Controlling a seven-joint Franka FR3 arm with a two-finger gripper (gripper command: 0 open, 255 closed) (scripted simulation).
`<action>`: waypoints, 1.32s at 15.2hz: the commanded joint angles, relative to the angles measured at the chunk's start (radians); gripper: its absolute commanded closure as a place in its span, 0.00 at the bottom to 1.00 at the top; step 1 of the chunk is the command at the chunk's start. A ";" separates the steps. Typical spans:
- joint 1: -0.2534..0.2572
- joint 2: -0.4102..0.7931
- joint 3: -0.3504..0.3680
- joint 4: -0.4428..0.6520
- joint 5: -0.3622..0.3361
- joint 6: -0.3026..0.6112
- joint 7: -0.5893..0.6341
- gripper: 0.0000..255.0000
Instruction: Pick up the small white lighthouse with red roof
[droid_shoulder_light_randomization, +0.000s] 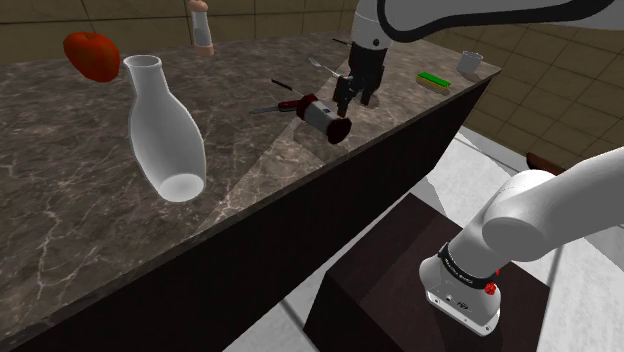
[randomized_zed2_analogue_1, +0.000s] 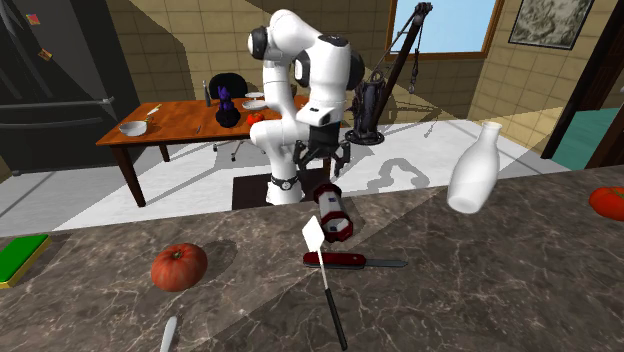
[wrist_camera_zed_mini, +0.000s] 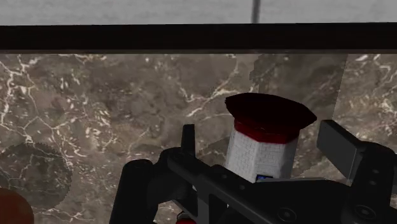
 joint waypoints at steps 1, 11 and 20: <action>-0.005 0.066 0.016 0.040 0.004 0.046 0.047 0.00; -0.009 0.143 0.032 -0.010 0.000 0.187 0.093 0.00; -0.009 0.142 0.032 -0.010 0.000 0.186 0.093 1.00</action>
